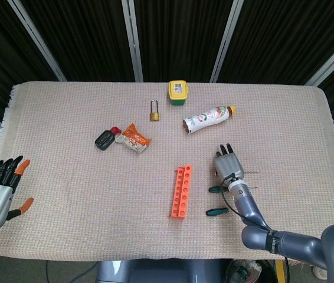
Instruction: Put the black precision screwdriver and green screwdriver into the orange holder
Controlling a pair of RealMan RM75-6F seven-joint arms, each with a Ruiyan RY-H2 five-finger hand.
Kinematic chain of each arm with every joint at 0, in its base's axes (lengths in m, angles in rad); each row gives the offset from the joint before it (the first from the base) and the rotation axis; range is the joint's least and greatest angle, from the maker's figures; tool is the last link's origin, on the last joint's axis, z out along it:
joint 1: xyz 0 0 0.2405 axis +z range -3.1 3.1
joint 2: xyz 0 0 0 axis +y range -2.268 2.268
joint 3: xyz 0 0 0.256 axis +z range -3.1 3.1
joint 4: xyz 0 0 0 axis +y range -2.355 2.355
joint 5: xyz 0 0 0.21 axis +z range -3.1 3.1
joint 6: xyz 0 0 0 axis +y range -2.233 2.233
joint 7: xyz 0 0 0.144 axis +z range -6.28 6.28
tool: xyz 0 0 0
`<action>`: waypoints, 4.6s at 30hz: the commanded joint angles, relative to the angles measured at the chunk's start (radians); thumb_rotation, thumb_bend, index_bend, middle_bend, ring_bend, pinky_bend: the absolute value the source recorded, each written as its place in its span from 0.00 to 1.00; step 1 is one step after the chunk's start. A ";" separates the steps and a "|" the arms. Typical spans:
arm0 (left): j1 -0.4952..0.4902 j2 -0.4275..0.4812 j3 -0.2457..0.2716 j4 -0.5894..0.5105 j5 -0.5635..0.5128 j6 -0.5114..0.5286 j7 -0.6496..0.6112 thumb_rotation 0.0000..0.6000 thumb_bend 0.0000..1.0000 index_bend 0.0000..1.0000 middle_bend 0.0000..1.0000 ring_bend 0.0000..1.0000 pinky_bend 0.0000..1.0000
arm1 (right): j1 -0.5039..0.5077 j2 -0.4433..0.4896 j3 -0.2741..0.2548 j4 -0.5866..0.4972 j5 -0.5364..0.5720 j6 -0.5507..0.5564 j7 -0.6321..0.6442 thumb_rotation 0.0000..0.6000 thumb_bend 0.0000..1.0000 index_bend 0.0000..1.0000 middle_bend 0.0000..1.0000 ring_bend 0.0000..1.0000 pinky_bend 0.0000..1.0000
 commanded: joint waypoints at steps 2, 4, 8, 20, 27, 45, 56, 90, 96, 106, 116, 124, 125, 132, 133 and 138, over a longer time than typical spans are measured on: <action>0.001 0.000 0.002 -0.001 0.000 -0.001 -0.002 1.00 0.25 0.06 0.00 0.00 0.00 | 0.002 0.001 -0.003 -0.001 0.000 0.003 0.003 1.00 0.29 0.56 0.26 0.00 0.00; 0.001 0.000 0.003 0.000 0.002 0.000 -0.002 1.00 0.25 0.06 0.00 0.00 0.00 | 0.003 0.006 -0.002 -0.004 -0.001 0.004 0.007 1.00 0.31 0.58 0.28 0.00 0.00; 0.001 0.000 0.004 0.000 0.004 0.002 -0.003 1.00 0.26 0.06 0.00 0.00 0.00 | -0.002 0.021 0.002 -0.018 -0.018 0.012 0.034 1.00 0.34 0.61 0.30 0.01 0.00; 0.008 -0.001 0.005 0.001 0.002 0.013 0.001 1.00 0.26 0.06 0.00 0.00 0.00 | -0.093 0.317 0.188 -0.314 -0.059 -0.195 0.568 1.00 0.35 0.62 0.31 0.00 0.00; 0.010 -0.004 0.009 -0.004 0.003 0.013 0.007 1.00 0.25 0.06 0.00 0.00 0.00 | -0.210 0.465 0.370 -0.411 -0.137 -0.451 1.041 1.00 0.36 0.63 0.30 0.00 0.00; 0.018 0.009 0.021 -0.021 0.005 0.009 0.015 1.00 0.25 0.05 0.00 0.00 0.00 | -0.516 0.378 0.739 -0.509 -0.572 -0.774 1.708 1.00 0.38 0.65 0.30 0.00 0.00; 0.016 0.015 0.022 -0.019 -0.006 -0.003 0.005 1.00 0.26 0.05 0.00 0.00 0.00 | -0.528 0.348 0.684 -0.558 -0.730 -0.740 1.788 1.00 0.38 0.65 0.30 0.00 0.00; 0.020 0.020 0.026 -0.021 -0.009 -0.007 -0.004 1.00 0.25 0.04 0.00 0.00 0.00 | -0.202 0.456 0.184 -0.357 -1.158 -0.192 2.315 1.00 0.39 0.66 0.30 0.00 0.00; 0.020 0.024 0.030 -0.025 -0.007 -0.011 -0.007 1.00 0.26 0.04 0.00 0.00 0.00 | -0.162 0.460 0.130 -0.335 -1.142 -0.151 2.320 1.00 0.39 0.66 0.30 0.00 0.00; 0.019 0.029 0.031 -0.031 -0.007 -0.016 -0.007 1.00 0.25 0.04 0.00 0.00 0.00 | -0.110 0.450 0.062 -0.300 -1.102 -0.105 2.322 1.00 0.39 0.67 0.30 0.00 0.00; 0.019 0.030 0.032 -0.034 -0.006 -0.015 -0.003 1.00 0.25 0.04 0.00 0.00 0.00 | -0.075 0.437 0.008 -0.268 -1.081 -0.067 2.317 1.00 0.39 0.67 0.30 0.00 0.00; 0.019 0.031 0.036 -0.034 -0.002 -0.019 -0.006 1.00 0.25 0.04 0.00 0.00 0.00 | -0.071 0.400 -0.028 -0.234 -1.078 -0.028 2.229 1.00 0.39 0.67 0.30 0.00 0.00; 0.019 0.031 0.036 -0.033 -0.002 -0.019 -0.006 1.00 0.25 0.04 0.00 0.00 0.00 | -0.072 0.394 -0.032 -0.231 -1.077 -0.024 2.214 1.00 0.39 0.67 0.30 0.00 0.00; 0.019 0.028 0.040 -0.028 0.000 -0.024 -0.012 1.00 0.25 0.04 0.00 0.00 0.00 | -0.079 0.347 -0.052 -0.219 -1.050 -0.001 2.101 1.00 0.39 0.67 0.30 0.00 0.00; 0.018 0.028 0.040 -0.026 0.000 -0.026 -0.013 1.00 0.26 0.04 0.00 0.00 0.00 | -0.081 0.338 -0.055 -0.216 -1.042 0.001 2.080 1.00 0.39 0.67 0.30 0.00 0.00; 0.018 0.025 0.040 -0.020 0.000 -0.026 -0.017 1.00 0.26 0.04 0.00 0.00 0.00 | -0.088 0.307 -0.063 -0.206 -1.016 0.012 2.001 1.00 0.39 0.67 0.30 0.00 0.00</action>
